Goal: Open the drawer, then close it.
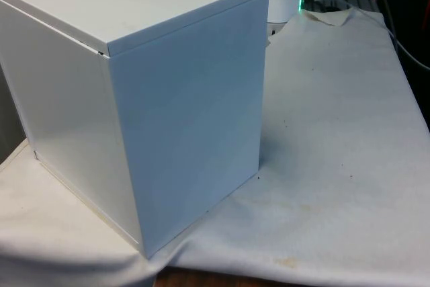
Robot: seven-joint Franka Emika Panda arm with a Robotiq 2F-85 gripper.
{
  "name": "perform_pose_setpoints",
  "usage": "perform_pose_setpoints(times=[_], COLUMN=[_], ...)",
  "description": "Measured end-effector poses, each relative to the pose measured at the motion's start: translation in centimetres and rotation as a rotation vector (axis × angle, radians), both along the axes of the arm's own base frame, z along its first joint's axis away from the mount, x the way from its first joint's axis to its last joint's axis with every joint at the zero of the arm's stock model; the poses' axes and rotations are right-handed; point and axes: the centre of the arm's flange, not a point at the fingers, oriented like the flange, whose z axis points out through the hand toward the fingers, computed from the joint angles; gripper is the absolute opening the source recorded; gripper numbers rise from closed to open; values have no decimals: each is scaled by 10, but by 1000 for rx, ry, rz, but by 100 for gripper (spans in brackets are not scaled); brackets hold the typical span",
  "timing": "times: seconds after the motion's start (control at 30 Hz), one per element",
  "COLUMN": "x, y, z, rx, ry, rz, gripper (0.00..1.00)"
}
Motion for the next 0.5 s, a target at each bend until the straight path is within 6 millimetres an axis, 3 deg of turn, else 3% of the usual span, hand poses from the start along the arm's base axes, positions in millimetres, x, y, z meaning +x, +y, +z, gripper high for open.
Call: perform_pose_setpoints(times=[0.5], x=[6], y=[2], z=[-7], rx=[10], ry=[-67], rz=[80], gripper=[100])
